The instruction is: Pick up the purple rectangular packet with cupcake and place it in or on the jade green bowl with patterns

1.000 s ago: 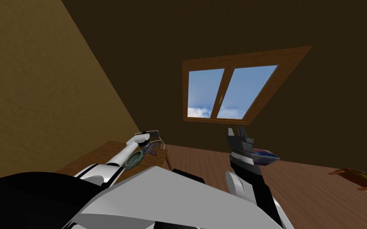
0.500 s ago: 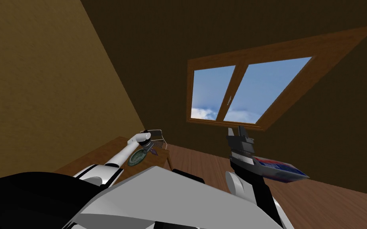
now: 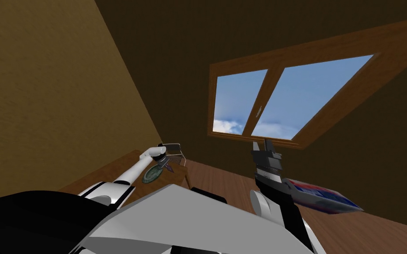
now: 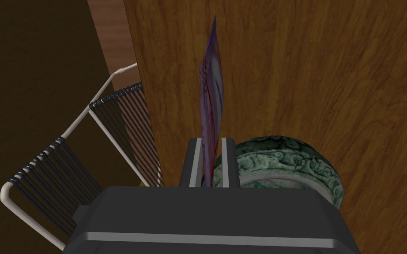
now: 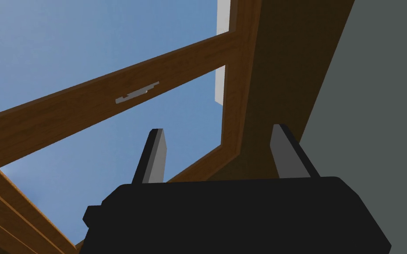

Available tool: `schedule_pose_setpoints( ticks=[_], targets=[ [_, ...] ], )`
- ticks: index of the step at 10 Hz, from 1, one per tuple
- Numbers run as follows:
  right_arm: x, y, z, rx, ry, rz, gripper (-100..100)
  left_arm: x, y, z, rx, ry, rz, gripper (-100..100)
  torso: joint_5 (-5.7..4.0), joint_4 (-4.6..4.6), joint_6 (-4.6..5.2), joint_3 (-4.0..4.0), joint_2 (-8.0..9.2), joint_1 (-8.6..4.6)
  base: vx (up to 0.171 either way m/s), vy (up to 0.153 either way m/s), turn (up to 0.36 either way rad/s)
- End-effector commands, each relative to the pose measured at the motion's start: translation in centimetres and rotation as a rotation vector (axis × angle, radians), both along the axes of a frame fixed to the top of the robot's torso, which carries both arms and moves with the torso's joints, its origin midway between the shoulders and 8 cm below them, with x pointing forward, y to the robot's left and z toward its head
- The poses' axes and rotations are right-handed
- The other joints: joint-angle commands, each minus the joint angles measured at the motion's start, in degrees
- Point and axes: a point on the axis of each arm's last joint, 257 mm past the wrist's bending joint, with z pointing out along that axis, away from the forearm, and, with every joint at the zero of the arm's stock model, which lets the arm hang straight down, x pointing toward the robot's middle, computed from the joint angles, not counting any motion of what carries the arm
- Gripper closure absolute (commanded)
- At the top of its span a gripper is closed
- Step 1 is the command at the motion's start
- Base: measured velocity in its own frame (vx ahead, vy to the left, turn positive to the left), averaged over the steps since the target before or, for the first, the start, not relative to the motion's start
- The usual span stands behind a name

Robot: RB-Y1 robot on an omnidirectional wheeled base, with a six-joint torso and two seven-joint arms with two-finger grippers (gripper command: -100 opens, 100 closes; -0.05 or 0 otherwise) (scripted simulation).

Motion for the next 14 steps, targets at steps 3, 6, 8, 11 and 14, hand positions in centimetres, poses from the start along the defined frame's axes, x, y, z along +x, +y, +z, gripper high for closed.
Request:
schedule_pose_setpoints(
  ticks=[3, 6, 8, 11, 14],
  targets=[
    [0.0, 0.0, 0.0, 0.000, 0.000, 0.000, 0, -1.1, 3.5, 1.9, 0.047, 0.010, -0.051, 100, -0.04, -0.02, 0.03, -0.08, -0.14, -0.13, 0.094, -0.071, 0.136],
    [0.0, 0.0, 0.0, 0.000, 0.000, 0.000, 0, -1.8, 6.3, 3.6, 0.085, 0.019, -0.094, 100, -0.04, -0.02, 0.00, -0.02, -0.02, -0.16, 0.069, -0.077, 0.131],
    [0.0, 0.0, 0.0, 0.000, 0.000, 0.000, 0, -2.4, 8.2, 5.0, 0.110, 0.026, -0.125, 100, -0.06, -0.03, -0.01, -0.05, -0.08, -0.15, 0.086, -0.088, 0.137],
    [0.0, 0.0, 0.0, 0.000, 0.000, 0.000, 0, -2.9, 10.0, 6.3, 0.133, 0.034, -0.156, 100, -0.05, -0.06, -0.06, -0.06, -0.07, -0.07, 0.075, -0.064, 0.123],
    [0.0, 0.0, 0.0, 0.000, 0.000, 0.000, 0, -3.8, 12.4, 8.4, 0.158, 0.043, -0.199, 100, 0.00, -0.06, -0.10, -0.01, 0.04, 0.06, 0.061, -0.051, 0.115]
  ],
)
